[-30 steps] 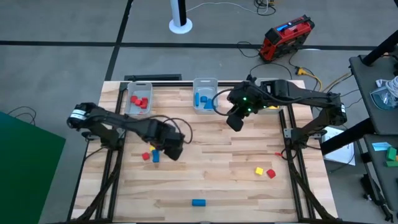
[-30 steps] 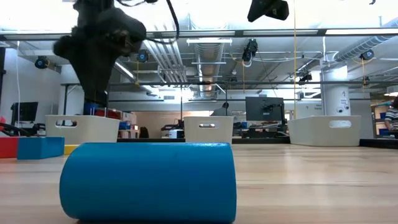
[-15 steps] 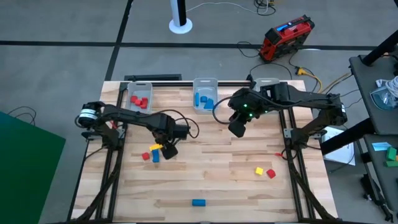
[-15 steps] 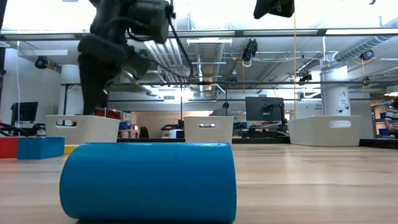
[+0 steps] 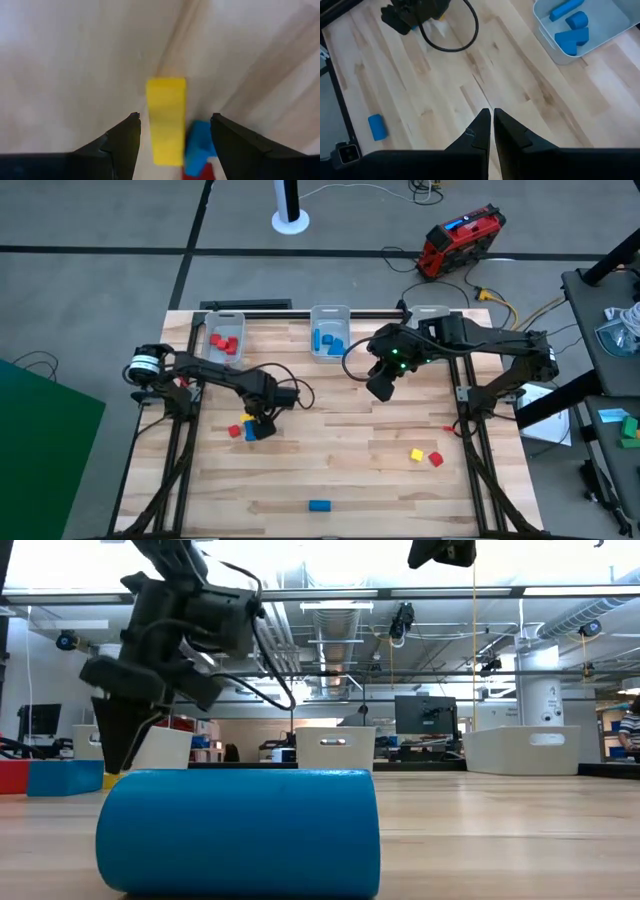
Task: Sort blocks
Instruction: Put the yellow block into the right gray bin
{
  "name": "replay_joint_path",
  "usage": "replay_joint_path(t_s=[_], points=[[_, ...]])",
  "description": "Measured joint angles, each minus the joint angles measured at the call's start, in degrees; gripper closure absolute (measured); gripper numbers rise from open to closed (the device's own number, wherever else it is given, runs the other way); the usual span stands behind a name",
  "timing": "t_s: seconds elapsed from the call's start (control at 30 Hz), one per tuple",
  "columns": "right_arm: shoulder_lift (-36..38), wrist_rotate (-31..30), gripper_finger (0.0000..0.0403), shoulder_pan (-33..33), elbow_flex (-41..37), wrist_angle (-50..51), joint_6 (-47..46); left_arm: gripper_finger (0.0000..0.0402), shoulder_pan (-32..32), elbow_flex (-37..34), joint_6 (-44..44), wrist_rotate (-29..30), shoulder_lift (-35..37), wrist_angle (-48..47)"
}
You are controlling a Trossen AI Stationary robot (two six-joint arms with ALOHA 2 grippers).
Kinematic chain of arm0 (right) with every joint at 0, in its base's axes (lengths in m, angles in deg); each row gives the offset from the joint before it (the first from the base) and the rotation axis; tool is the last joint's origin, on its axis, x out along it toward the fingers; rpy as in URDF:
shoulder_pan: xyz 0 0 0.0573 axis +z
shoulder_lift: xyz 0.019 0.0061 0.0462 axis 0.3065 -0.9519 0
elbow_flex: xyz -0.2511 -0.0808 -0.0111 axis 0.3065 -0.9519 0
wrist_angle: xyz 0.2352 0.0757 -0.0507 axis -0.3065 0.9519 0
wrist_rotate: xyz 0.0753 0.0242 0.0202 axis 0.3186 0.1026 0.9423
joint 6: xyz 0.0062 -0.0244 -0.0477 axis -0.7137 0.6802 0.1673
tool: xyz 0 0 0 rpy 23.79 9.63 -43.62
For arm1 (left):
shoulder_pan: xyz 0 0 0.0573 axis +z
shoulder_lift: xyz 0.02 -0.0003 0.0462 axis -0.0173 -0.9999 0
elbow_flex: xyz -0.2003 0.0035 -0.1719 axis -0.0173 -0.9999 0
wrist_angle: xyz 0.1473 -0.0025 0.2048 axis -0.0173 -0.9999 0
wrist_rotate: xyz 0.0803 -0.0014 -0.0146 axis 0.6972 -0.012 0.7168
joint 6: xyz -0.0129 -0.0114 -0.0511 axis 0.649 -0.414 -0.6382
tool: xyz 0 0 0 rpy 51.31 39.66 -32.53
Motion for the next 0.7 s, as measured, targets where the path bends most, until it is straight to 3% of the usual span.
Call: replay_joint_path(t_s=[0.43,0.7], points=[[-0.02,-0.02,0.039,-0.02,0.0,-0.72,-1.93,0.0215,1.48,-5.3,4.03,0.01,0.35,8.07],[-0.07,-0.02,0.039,-0.02,0.0,-0.74,-2.5,0.0294,1.85,-5.27,7.04,0.38,0.35,10.16]])
